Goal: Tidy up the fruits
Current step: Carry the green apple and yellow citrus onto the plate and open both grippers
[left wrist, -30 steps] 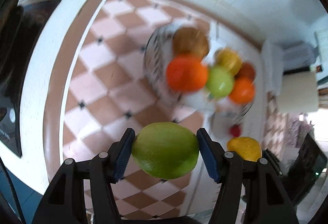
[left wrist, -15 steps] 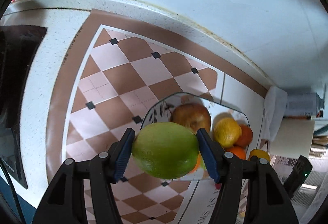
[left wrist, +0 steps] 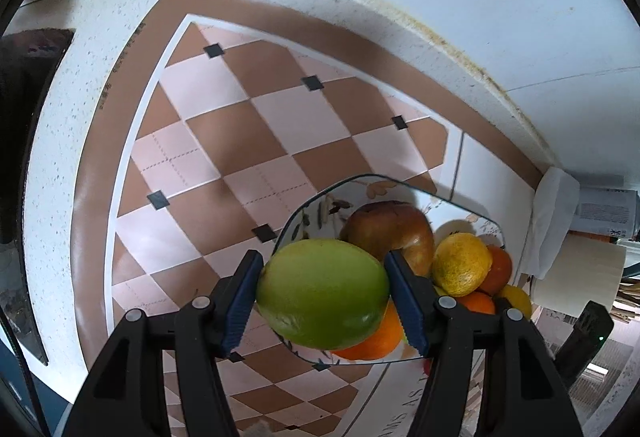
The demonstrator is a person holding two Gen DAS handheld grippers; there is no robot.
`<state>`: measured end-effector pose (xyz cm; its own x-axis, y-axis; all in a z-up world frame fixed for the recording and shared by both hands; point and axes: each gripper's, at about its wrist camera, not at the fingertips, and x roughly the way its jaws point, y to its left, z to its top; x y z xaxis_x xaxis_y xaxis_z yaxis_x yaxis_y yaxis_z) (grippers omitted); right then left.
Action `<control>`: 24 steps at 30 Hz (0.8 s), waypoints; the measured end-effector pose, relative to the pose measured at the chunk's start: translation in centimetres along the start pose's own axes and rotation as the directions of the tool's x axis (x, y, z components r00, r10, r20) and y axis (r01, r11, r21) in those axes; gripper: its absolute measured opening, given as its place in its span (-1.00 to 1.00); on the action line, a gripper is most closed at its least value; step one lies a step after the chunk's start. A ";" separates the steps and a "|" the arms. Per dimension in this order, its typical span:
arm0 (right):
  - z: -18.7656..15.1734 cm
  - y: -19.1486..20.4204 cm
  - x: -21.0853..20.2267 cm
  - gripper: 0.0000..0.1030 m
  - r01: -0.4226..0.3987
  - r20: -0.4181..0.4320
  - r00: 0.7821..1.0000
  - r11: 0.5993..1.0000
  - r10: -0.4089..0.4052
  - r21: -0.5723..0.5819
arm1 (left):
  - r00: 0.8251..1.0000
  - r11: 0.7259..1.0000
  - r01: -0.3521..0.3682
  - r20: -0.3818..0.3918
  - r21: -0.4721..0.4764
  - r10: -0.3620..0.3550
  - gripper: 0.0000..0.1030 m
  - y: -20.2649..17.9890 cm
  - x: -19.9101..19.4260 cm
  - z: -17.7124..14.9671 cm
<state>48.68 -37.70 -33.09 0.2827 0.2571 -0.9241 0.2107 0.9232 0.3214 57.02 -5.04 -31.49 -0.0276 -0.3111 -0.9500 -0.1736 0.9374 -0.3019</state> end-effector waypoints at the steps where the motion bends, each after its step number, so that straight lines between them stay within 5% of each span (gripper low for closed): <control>1: 0.0 -0.1 0.0 0.28 -0.004 0.001 1.000 1.000 0.004 0.003 | 1.000 1.000 -0.001 -0.004 -0.005 0.001 0.26 0.2 0.2 -0.1; 8: -0.1 0.0 -0.2 0.31 -0.011 0.006 1.000 1.000 0.011 0.005 | 0.999 0.999 0.035 -0.025 -0.022 -0.036 0.74 1.2 0.8 -0.7; 11: -0.2 0.1 -0.7 0.51 -0.003 0.012 1.000 1.000 0.003 -0.003 | 1.000 1.000 0.001 -0.016 0.005 -0.001 0.74 0.8 0.6 -0.9; 18: -0.3 0.1 -1.1 0.56 0.035 0.010 0.999 0.999 -0.035 -0.009 | 0.995 0.995 -0.082 0.060 0.060 0.079 0.75 -0.2 -1.1 -2.0; 21: -0.7 0.2 -1.8 0.77 0.075 0.025 0.997 0.997 -0.074 -0.013 | 0.982 0.986 -0.144 0.134 0.089 0.131 0.74 -0.8 -2.7 -3.2; 24: -1.6 1.2 -3.0 0.78 0.157 0.055 0.987 0.986 -0.154 -0.050 | 0.964 0.972 -0.200 0.201 0.126 0.172 0.75 -1.6 -4.0 -5.7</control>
<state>46.57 -36.91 -30.26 0.2975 0.0959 -0.9499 0.2050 0.9653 0.1616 51.79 -6.23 -26.75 0.1417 -0.1072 -0.9841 -0.0389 0.9928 -0.1137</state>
